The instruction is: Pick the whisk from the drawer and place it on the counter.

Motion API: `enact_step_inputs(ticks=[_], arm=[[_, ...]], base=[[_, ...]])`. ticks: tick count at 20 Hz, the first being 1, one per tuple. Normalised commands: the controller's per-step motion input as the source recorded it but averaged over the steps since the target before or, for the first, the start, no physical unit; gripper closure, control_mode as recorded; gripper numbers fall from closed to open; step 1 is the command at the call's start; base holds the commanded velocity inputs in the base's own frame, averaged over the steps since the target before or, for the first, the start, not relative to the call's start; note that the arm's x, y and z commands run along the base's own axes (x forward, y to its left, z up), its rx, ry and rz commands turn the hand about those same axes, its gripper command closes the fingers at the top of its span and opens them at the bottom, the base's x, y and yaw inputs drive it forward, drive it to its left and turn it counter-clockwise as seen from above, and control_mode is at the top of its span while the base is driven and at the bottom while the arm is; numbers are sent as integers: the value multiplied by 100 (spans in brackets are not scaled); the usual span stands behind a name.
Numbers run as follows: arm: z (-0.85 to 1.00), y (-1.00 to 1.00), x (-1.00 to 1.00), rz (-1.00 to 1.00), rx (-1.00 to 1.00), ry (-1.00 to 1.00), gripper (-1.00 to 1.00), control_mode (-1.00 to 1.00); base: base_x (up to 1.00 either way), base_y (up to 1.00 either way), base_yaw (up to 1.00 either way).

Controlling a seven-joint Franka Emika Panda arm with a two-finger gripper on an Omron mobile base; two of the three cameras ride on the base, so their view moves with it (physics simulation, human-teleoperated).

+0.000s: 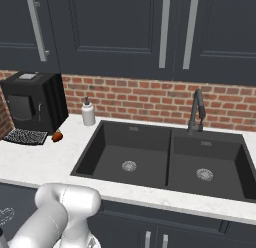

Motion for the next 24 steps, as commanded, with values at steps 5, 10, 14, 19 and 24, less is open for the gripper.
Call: enact_step_inputs(ticks=[5, 10, 14, 19, 24], arm=[[100, -9, 0, 0, 17, -15, 100, -100], [100, -6, 21, -2, 18, -5, 100, -100], [100, -8, 55, -4, 12, 0, 100, -100], [85, -5, 95, -14, 7, 0, 100, -100], [39, -23, 100, -22, 2, 0, 100, -100]], base=[[0, 0, 0], [0, 0, 0], [0, 0, 0], [0, 0, 0], [0, 0, 0]])
